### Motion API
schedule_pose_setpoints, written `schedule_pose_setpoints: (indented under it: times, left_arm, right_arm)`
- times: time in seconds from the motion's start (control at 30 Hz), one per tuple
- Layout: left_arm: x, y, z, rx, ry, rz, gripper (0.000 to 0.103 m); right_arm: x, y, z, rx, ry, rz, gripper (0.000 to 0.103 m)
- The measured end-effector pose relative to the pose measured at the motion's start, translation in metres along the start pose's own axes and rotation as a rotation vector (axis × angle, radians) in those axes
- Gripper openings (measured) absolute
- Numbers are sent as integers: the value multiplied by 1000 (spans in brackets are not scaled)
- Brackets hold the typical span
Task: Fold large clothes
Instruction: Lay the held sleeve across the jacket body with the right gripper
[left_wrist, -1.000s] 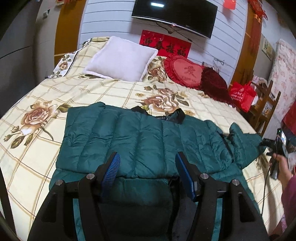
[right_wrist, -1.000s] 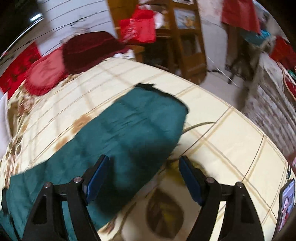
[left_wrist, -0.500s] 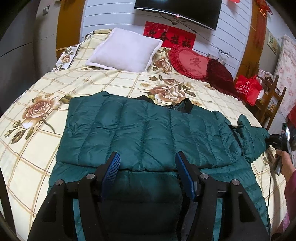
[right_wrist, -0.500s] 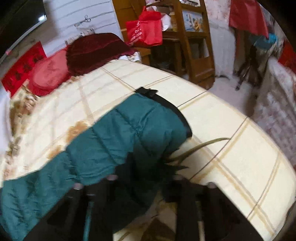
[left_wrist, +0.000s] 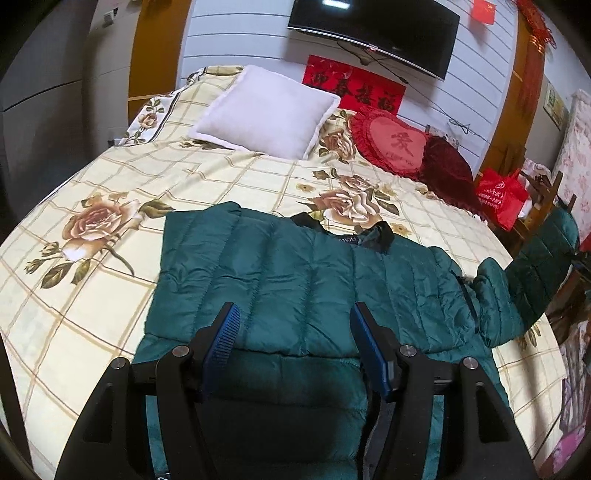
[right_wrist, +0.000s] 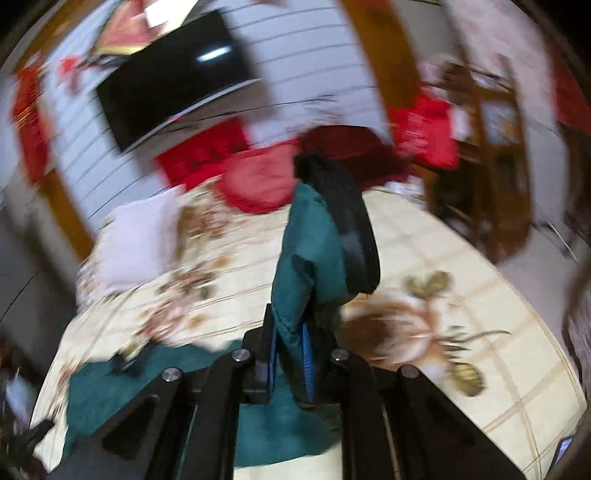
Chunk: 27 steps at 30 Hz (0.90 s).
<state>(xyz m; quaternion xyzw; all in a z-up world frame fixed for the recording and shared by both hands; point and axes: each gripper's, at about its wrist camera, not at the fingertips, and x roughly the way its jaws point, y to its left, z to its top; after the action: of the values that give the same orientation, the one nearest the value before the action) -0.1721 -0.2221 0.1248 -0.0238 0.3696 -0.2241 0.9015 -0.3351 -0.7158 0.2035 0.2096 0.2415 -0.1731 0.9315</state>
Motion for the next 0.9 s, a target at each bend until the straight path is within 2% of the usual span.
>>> schedule_pose_setpoints:
  times: [0.1, 0.2, 0.33, 0.5, 0.67, 0.73, 0.77, 0.87, 0.9]
  left_arm:
    - [-4, 6, 4, -19, -3, -2, 74]
    - [-10, 13, 9, -38, -18, 0, 74]
    - [-10, 24, 13, -72, -24, -1, 74]
    - [-1, 43, 13, -138, 10, -18, 74]
    - [13, 60, 10, -215, 52, -42, 74]
    - [17, 63, 9, -252, 65, -65, 74]
    - [18, 64, 8, -262, 68, -75, 74]
    - [22, 60, 7, -273, 73, -108, 74]
    - [24, 58, 6, -273, 76, -121, 74]
  right_arm:
    - [2, 72, -11, -111, 55, 116, 12]
    - [10, 131, -31, -198, 106, 191, 12]
    - [39, 217, -70, -298, 205, 303, 12]
    - [86, 294, -131, -347, 330, 380, 12]
    - [127, 329, -183, -348, 439, 388, 13]
    - [135, 330, -189, -350, 452, 370, 18]
    - [135, 329, -190, -349, 454, 376, 24]
    - [118, 316, -180, -321, 444, 402, 57]
    - [107, 310, -176, -325, 423, 398, 63]
